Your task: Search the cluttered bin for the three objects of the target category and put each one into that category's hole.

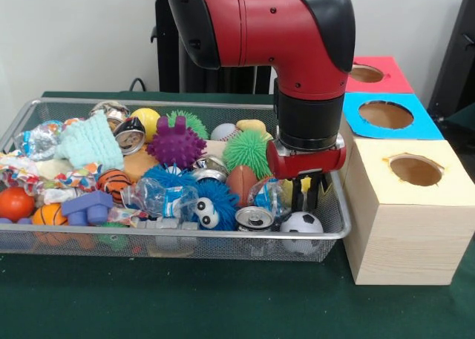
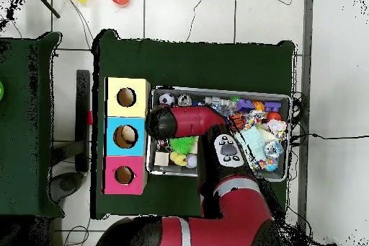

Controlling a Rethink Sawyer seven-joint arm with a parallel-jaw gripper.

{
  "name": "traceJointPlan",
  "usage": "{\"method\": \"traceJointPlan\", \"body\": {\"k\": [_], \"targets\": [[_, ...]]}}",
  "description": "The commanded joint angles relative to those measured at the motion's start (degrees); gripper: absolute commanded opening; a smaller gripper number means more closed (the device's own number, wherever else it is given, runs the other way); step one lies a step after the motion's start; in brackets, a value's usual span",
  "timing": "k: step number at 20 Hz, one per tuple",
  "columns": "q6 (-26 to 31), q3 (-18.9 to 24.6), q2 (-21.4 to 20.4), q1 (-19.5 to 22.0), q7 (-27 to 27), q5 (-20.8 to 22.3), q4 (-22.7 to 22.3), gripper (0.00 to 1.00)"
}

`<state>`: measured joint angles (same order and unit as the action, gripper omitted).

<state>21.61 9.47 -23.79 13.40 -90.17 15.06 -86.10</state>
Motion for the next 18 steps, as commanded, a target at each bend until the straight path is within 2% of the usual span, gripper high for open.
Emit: {"method": "traceJointPlan", "body": {"k": [1,5,8,10,14,18], "targets": [[2.3,1.3,3.9,1.6,1.4,4.9,0.4,0.0],[2.8,1.0,4.2,1.1,1.2,4.7,1.1,0.0],[2.3,1.3,3.0,1.7,0.8,4.4,-0.7,0.0],[3.4,1.6,0.1,2.0,0.4,3.6,-3.2,0.0],[12.2,2.9,-9.7,2.2,1.7,0.3,-7.9,0.0],[17.0,4.1,-12.2,2.4,3.1,-0.8,-7.4,0.0]]}}
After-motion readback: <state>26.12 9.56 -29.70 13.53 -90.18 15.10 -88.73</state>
